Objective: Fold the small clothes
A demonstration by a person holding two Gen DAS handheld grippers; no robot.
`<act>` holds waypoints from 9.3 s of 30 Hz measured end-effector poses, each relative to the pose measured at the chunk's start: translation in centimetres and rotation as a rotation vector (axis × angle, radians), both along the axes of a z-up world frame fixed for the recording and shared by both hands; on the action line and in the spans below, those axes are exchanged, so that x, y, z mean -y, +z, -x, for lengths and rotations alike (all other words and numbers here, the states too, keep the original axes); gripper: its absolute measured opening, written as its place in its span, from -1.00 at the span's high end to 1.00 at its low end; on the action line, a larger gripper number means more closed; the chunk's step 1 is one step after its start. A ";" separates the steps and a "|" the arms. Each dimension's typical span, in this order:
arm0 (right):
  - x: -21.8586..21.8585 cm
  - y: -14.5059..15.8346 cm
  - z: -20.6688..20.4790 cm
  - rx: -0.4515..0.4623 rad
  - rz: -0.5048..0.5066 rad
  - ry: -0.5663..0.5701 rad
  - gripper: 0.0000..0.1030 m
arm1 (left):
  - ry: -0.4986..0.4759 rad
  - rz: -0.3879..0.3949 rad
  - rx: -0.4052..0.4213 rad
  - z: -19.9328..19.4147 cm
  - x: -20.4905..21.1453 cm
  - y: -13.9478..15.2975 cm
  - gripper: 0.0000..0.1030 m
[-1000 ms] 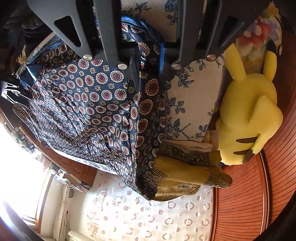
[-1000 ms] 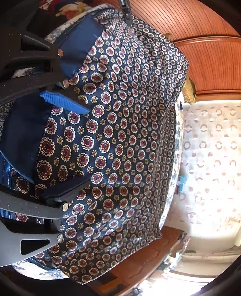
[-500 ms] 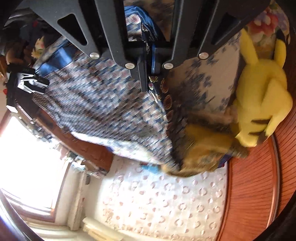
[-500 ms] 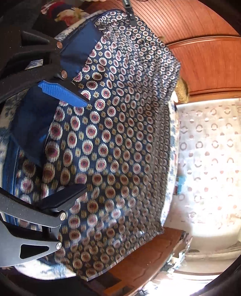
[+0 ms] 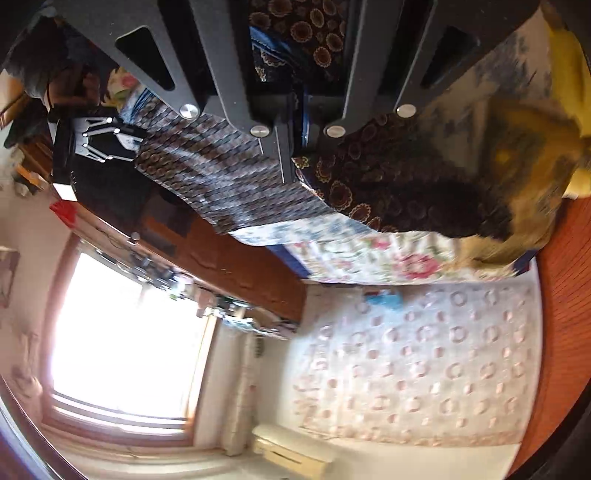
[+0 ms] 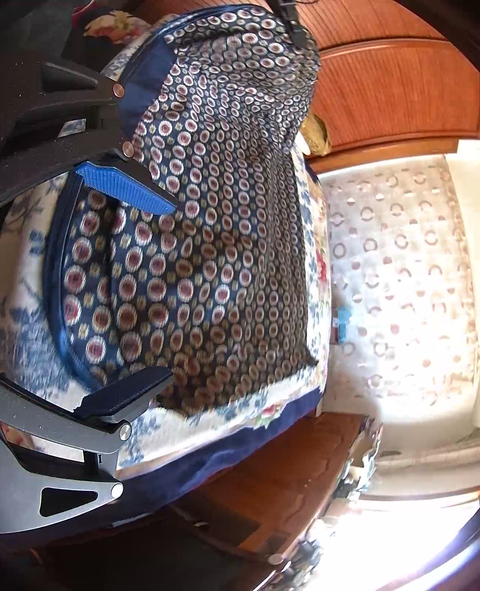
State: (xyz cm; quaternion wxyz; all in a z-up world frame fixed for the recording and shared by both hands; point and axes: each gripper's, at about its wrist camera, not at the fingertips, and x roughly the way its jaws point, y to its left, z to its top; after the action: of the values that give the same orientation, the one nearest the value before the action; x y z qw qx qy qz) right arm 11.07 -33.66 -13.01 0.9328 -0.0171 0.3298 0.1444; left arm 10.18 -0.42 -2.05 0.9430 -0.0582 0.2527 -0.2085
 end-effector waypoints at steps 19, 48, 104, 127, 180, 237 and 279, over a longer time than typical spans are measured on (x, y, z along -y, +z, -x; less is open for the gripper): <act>7.1 1.8 1.5 0.054 -0.041 -0.117 -0.64 | -0.295 -0.098 0.010 -4.7 17.1 4.0 1.00; 1.4 3.3 -2.2 0.073 -0.002 -0.001 -0.64 | -0.057 -0.162 -0.088 -1.1 5.6 -2.1 0.13; -4.7 3.9 -21.4 -0.027 0.080 0.079 0.01 | 0.008 -0.144 -0.144 0.2 0.9 -5.6 0.13; -2.2 0.0 -21.1 -0.202 0.039 0.159 0.95 | -0.047 -0.169 -0.197 -0.5 3.9 -7.8 0.13; 5.4 2.0 -4.6 0.055 0.107 0.011 1.00 | -0.089 -0.144 -0.203 -0.6 7.5 -8.7 -0.16; 3.8 -2.6 0.3 -0.086 0.091 -0.032 0.24 | -0.219 -0.184 -0.275 3.0 9.7 -11.7 0.71; 0.9 5.6 -18.5 0.080 -0.077 0.111 0.98 | 0.003 -0.096 -0.135 -16.1 5.8 -4.6 0.99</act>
State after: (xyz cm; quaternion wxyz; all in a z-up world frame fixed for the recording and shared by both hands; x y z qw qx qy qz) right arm 29.61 -34.61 -7.38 0.9357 -0.0052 0.2851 0.2078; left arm 26.29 -6.24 -6.61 0.9259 -0.0272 0.3254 -0.1902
